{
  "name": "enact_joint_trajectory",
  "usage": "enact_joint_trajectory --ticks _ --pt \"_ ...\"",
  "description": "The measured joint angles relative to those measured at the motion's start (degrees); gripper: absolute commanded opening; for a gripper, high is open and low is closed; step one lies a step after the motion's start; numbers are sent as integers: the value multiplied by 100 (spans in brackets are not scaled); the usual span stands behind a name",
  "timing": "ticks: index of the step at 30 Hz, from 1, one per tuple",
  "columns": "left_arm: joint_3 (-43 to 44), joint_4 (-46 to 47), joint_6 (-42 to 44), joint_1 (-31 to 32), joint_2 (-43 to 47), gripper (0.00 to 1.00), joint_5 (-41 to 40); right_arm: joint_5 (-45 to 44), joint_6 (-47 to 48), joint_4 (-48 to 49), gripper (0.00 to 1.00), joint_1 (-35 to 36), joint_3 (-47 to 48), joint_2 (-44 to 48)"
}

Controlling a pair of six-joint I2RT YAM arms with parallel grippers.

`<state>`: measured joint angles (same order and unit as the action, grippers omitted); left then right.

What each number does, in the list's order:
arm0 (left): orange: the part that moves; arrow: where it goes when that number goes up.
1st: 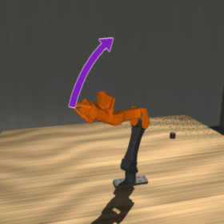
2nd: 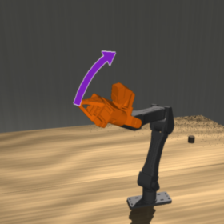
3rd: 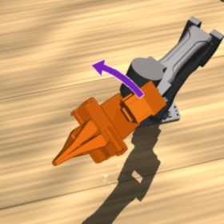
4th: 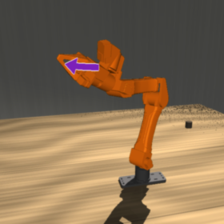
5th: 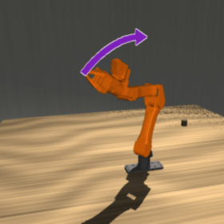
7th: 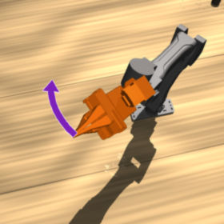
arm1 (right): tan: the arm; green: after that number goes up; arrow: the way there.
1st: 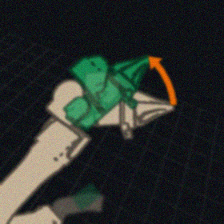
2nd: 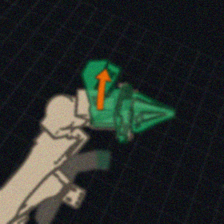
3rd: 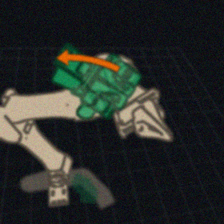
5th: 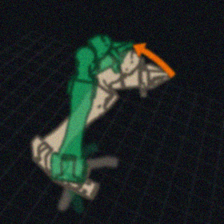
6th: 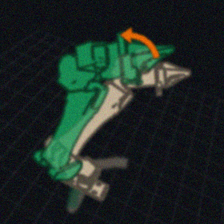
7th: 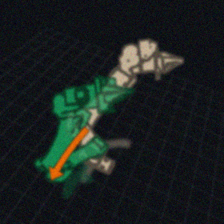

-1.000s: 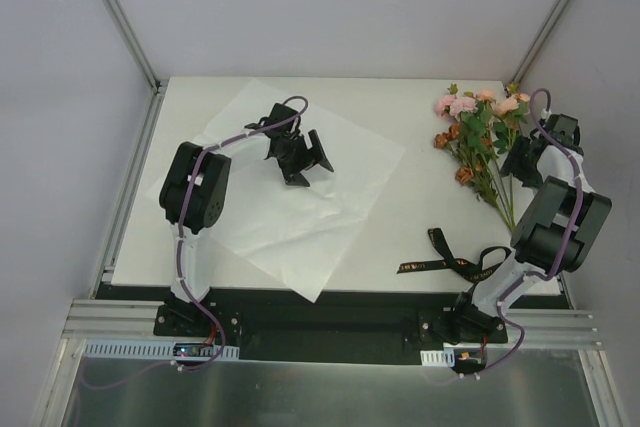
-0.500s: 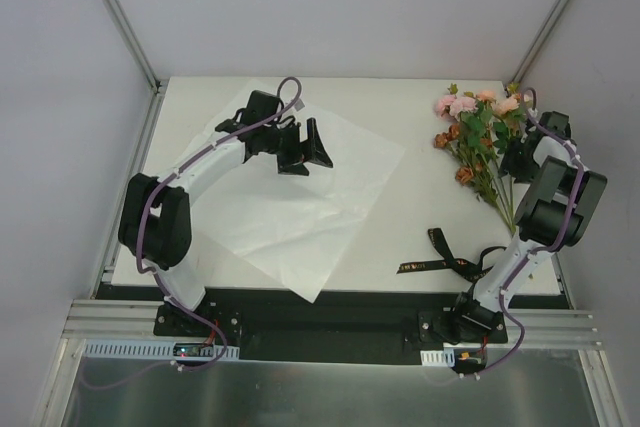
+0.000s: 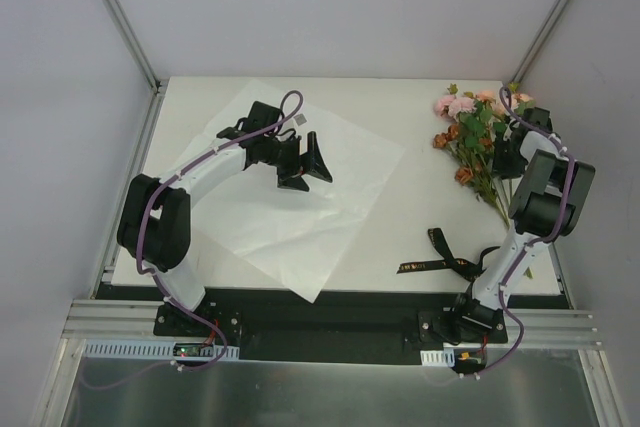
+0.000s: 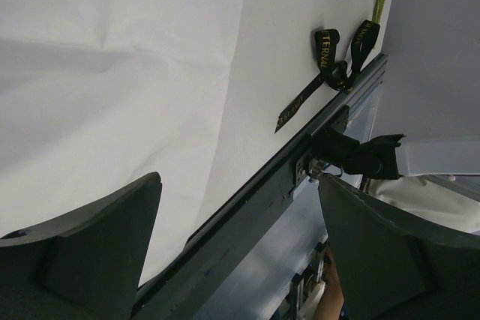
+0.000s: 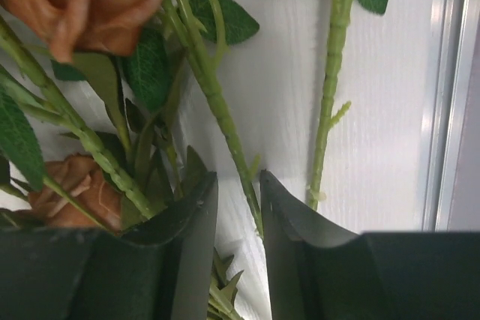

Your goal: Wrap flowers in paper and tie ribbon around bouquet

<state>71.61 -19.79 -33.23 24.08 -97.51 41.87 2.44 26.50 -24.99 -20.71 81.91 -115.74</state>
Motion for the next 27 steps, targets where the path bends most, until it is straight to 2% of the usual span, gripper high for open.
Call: enact_joint_trajectory --ticks 5,9,12,20,27 --pt "2 0 -33 0 2 85 13 2 144 24 21 33 87 -68" --pt "2 -2 -44 0 2 85 20 2 278 2 5 35 162 -109" --pt "2 0 -46 0 2 84 22 2 367 -55 0 35 210 -122" --pt "4 0 -68 0 4 84 118 -254 442 -151 0 35 267 -26" --pt "-11 -2 -92 -2 179 83 85 -710 448 -227 0 35 313 841"
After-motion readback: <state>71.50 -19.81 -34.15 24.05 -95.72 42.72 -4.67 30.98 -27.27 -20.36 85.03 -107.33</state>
